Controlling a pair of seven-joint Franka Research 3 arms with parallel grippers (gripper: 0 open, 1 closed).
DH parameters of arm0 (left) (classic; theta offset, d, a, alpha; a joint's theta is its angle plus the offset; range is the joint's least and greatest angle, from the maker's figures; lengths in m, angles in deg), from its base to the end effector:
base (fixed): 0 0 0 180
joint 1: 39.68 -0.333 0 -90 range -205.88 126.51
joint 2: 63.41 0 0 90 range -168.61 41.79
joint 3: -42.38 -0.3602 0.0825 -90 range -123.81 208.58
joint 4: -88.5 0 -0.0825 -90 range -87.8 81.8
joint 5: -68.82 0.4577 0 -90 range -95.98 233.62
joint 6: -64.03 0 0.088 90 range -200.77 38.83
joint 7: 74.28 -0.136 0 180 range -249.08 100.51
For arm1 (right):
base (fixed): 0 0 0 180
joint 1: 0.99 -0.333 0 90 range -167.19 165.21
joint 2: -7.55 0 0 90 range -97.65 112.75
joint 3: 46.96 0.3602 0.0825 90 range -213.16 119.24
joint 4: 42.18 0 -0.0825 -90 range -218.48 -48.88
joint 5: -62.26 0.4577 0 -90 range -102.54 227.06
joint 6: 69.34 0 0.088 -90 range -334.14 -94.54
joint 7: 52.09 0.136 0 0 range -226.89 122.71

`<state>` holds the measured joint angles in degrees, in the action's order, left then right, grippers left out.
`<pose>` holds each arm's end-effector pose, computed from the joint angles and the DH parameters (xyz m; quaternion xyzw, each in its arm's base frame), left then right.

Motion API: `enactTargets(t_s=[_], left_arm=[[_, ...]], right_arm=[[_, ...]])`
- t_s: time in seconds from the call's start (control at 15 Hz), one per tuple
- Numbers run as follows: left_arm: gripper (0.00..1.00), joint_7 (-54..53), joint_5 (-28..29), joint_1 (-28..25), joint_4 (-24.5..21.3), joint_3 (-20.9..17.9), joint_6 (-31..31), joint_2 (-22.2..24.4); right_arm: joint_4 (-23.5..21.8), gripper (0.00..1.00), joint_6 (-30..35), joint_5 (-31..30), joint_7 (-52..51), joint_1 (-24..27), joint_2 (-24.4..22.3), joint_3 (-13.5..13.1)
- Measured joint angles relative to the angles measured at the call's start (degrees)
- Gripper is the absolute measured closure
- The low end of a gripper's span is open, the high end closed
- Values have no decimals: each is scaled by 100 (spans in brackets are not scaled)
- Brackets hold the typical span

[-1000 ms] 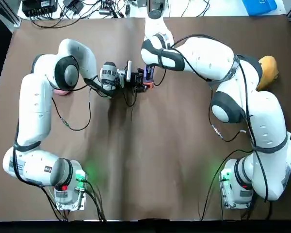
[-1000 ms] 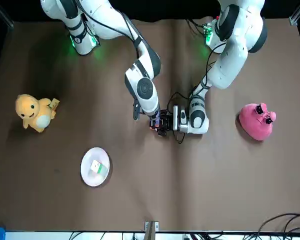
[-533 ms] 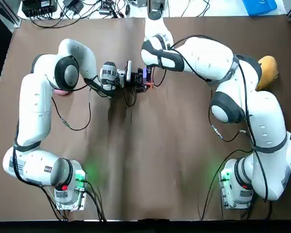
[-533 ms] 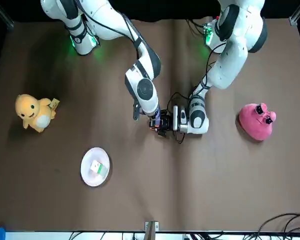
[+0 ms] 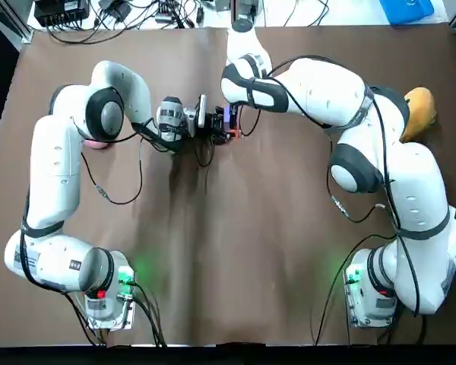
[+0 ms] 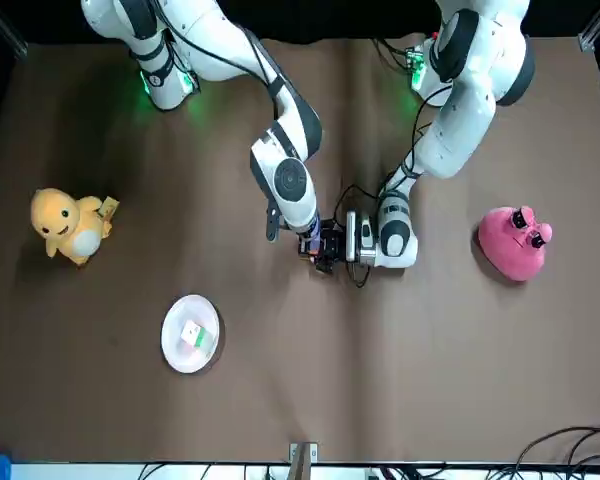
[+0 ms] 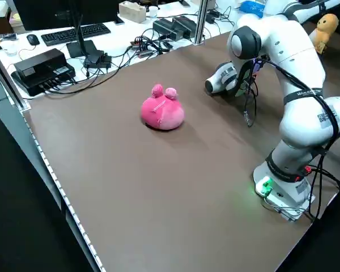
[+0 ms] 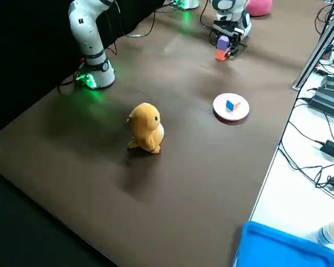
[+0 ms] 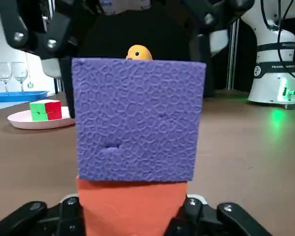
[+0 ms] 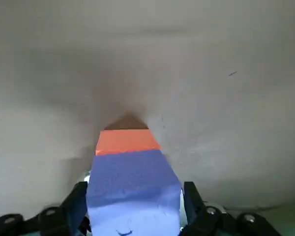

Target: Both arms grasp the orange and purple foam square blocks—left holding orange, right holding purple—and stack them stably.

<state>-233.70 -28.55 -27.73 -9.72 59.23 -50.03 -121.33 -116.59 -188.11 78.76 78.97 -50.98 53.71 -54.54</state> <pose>0.5735 -0.4095 -0.0041 0.4917 -0.5497 0.4635 0.4912 0.5876 0.5986 0.2273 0.6765 -0.7323 -0.0779 0.0071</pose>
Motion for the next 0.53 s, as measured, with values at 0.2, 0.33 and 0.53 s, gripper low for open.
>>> enactTargets(t_s=[0.2, 0.33, 0.53], left_arm=[[41, -25, 18, 1, 14, -4, 0, -1], [37, -25, 57, 0, 34, -12, -2, 0], [10, -27, 65, 0, 38, -29, -8, -2]], right_arm=[[1, 0, 1, 0, 1, 0, 0, -3], [3, 0, 1, 0, 1, 0, 0, -5], [19, 0, 100, 0, 1, 1, 0, -20]])
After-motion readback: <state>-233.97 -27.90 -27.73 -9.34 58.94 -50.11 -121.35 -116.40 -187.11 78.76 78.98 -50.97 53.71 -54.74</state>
